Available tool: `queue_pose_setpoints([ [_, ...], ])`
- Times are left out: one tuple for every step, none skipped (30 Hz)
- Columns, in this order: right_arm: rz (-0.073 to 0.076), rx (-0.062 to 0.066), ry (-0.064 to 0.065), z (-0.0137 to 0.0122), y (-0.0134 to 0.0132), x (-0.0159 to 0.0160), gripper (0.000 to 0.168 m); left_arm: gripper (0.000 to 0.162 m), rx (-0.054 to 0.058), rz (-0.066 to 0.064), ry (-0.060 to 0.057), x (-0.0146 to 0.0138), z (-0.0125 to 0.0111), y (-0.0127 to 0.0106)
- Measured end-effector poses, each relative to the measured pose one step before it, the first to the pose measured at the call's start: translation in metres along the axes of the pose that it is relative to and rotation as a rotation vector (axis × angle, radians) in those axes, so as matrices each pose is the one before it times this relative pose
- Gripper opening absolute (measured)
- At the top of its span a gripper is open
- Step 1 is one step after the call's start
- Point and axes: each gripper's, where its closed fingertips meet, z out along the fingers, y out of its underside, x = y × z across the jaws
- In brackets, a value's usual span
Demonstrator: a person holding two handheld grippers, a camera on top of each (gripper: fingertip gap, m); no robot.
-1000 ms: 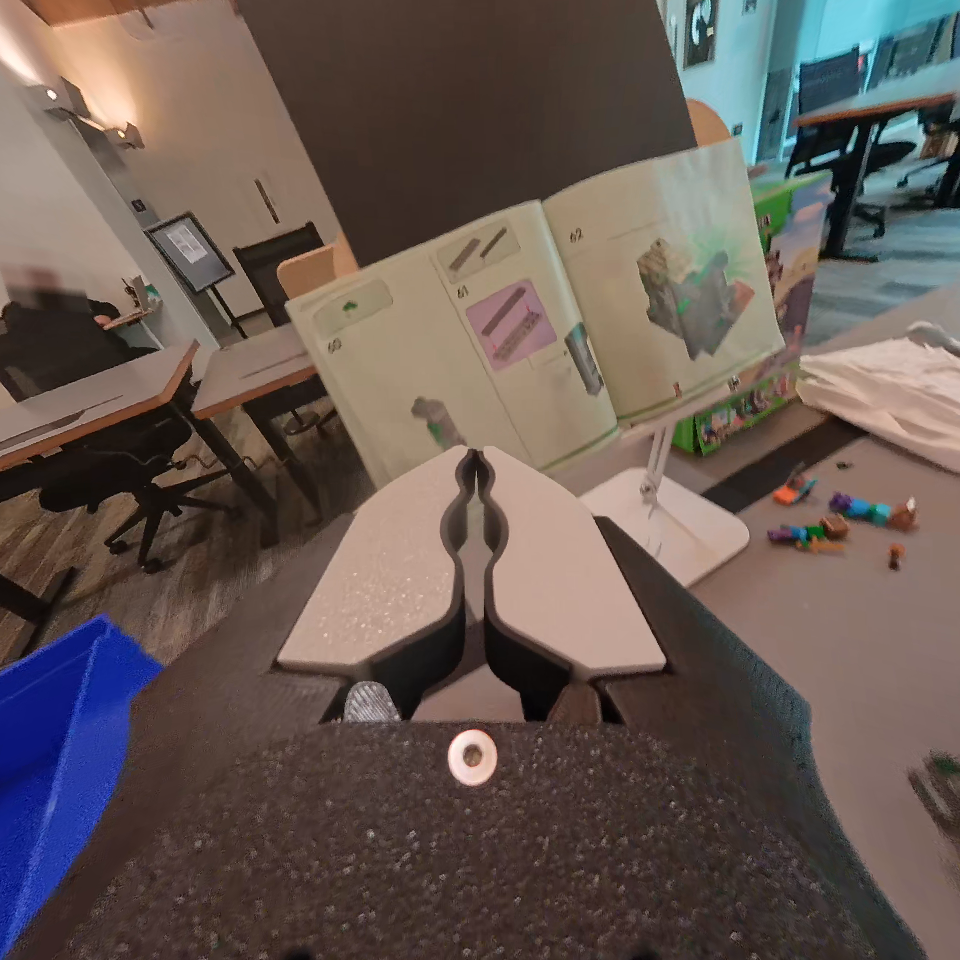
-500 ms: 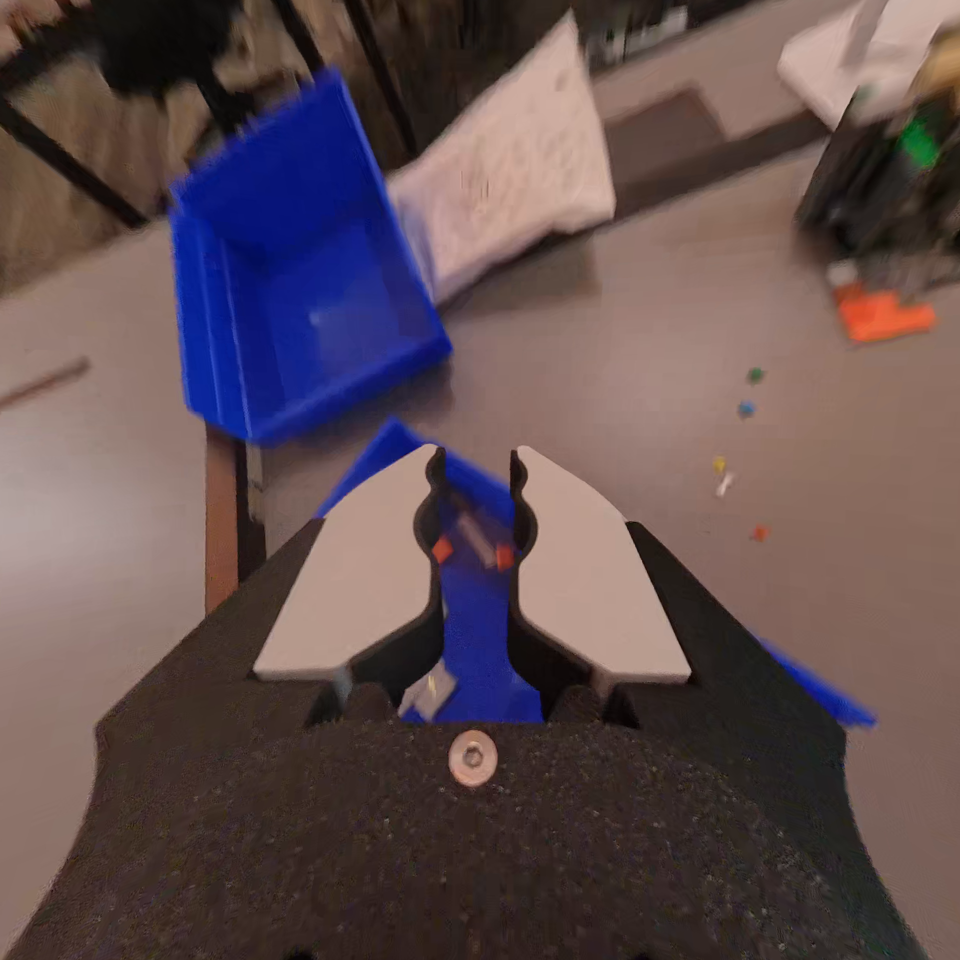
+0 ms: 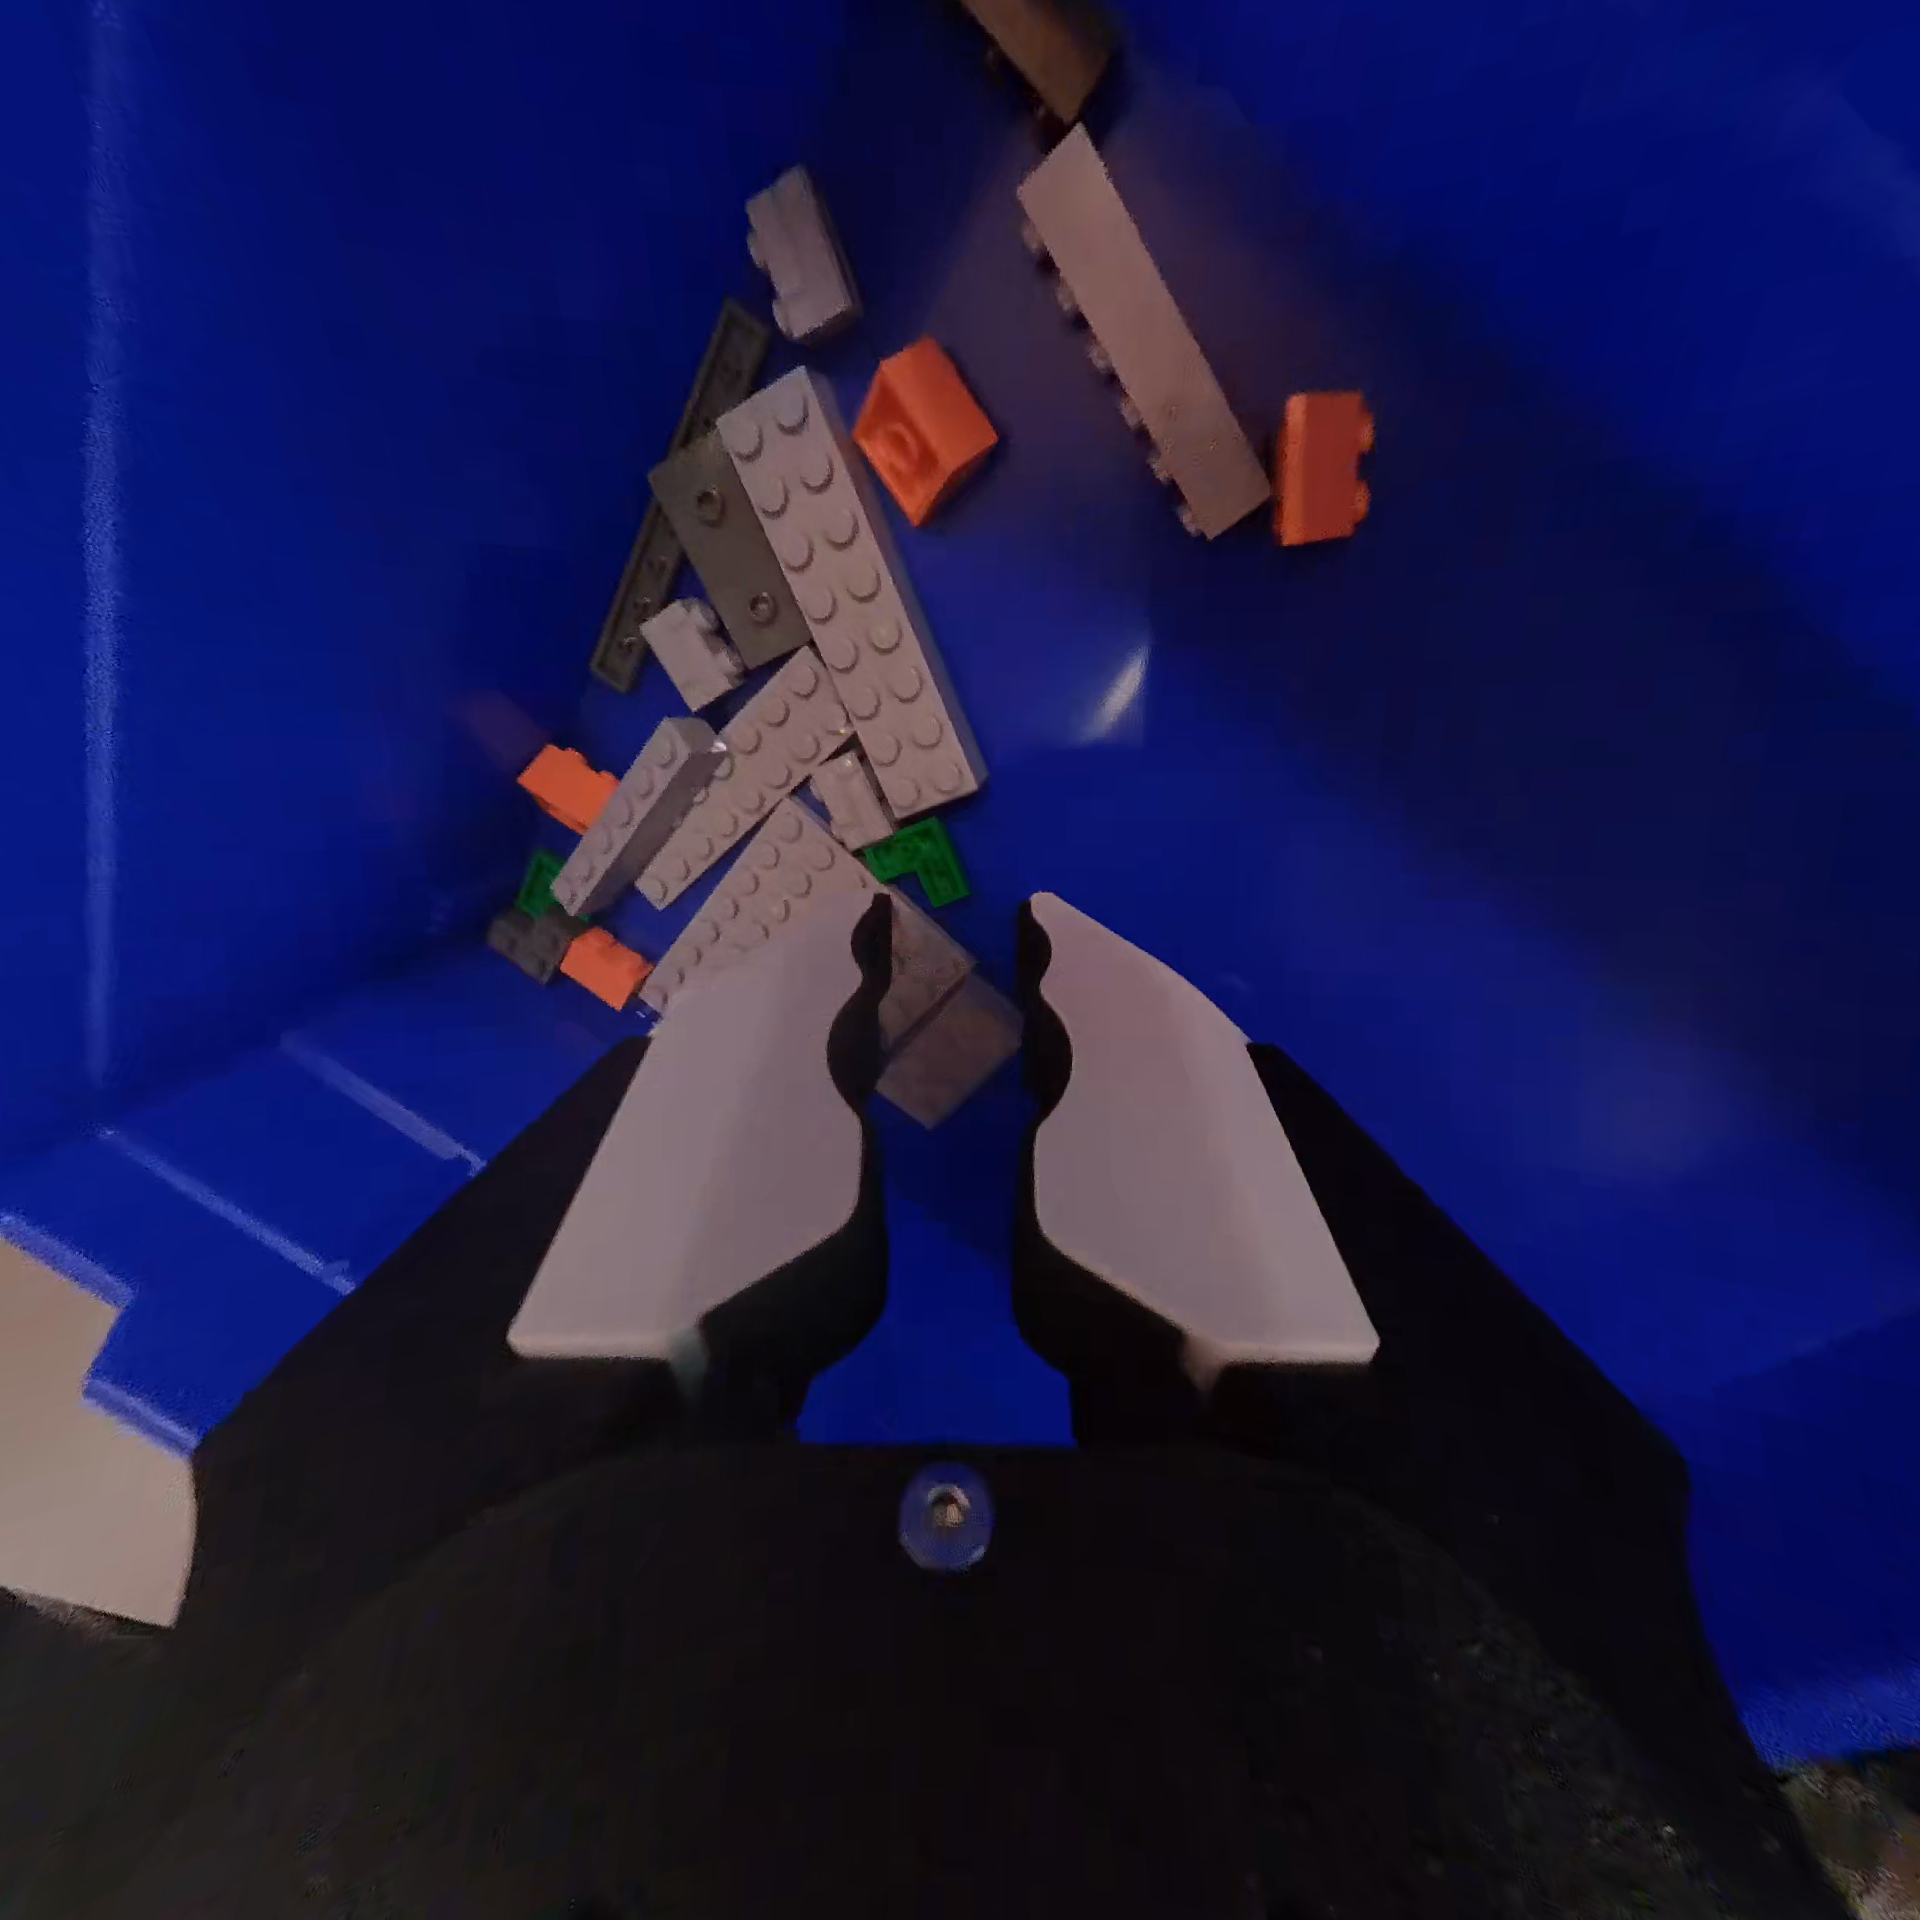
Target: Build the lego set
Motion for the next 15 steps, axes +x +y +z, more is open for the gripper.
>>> queue_pose_setpoints([
  [-0.0024, -0.0052, -0.0003, 0.00047, 0.00134, -0.00013, 0.007, 0.022, -0.0093, -0.0023, -0.017, -0.00242, 0.00371, -0.00049],
  [-0.0026, -0.0051, -0.0006, 0.00061, 0.00138, -0.00025, 0.007, 0.021, -0.0108, -0.0079, -0.0147, -0.00245, 0.00338, -0.00013],
  [-0.0029, -0.004, -0.0011, 0.00054, 0.0012, -0.00012, 0.007, 0.016, -0.002, -0.0146, -0.0052, -0.00153, 0.00155, -0.00125],
  [-0.0031, -0.0027, -0.0018, 0.00044, 0.00104, -0.00024, 0.007, 0.016, -0.0017, -0.0166, 0.0029, -0.00075, 0.00034, -0.00123],
  [-0.0032, -0.0024, -0.0017, 0.00044, 0.0008, -0.00017, 0.007, 0.016, -0.0079, -0.0162, 0.0049, -0.0006, 0.00019, -0.00003],
  [-0.0031, -0.0027, -0.0003, 0.00029, 0.00077, 0.00008, 0.007, 0.016, -0.0059, -0.0122, 0.0097, 0.00009, 0.00018, 0.00014],
  [-0.0019, -0.002, 0.0009, 0.00019, 0.00052, 0.00027, 0.007, 0.016, -0.0034, -0.0068, 0.0103, 0.00041, 0.00014, 0.00016],
  [0.0001, -0.0005, 0.0003, 0.00001, 0.00022, 0.00032, 0.007, 0.016, -0.0013, -0.0023, 0.0068, -0.00006, 0.00009, 0.0],
  [0.0018, 0.0001, -0.001, 0.00016, 0.00024, 0.00004, 0.007, 0.016, -0.001, -0.0066, 0.0068, -0.00008, 0.00008, 0.00004],
  [0.0017, -0.0007, -0.0015, 0.00014, 0.00019, -0.00019, 0.007, 0.015, -0.001, -0.0076, 0.0051, -0.00012, 0.00015, -0.00001],
  [0.0001, -0.0009, -0.0011, -0.00003, -0.00003, -0.00032, 0.007, 0.015, -0.0003, -0.0003, 0.0007, 0.0, 0.00001, -0.00012],
  [-0.0021, 0.0002, -0.0004, -0.00019, -0.00043, -0.00048, 0.007, 0.014, 0.0021, 0.008, -0.0055, -0.00007, -0.00015, -0.00008],
  [-0.004, 0.0019, 0.0001, -0.00047, -0.00104, -0.00049, 0.007, 0.013, 0.0055, 0.0075, -0.0108, 0.00006, -0.00014, -0.00013],
  [-0.0043, 0.0031, 0.0004, -0.0006, -0.00138, -0.00043, 0.006, 0.012, 0.0065, 0.0074, -0.0071, 0.001, -0.00086, 0.00021],
  [-0.0029, 0.0039, 0.0001, -0.0007, -0.00152, -0.00038, 0.006, 0.01, 0.0146, 0.0063, -0.0065, 0.00106, -0.00209, -0.0004],
])
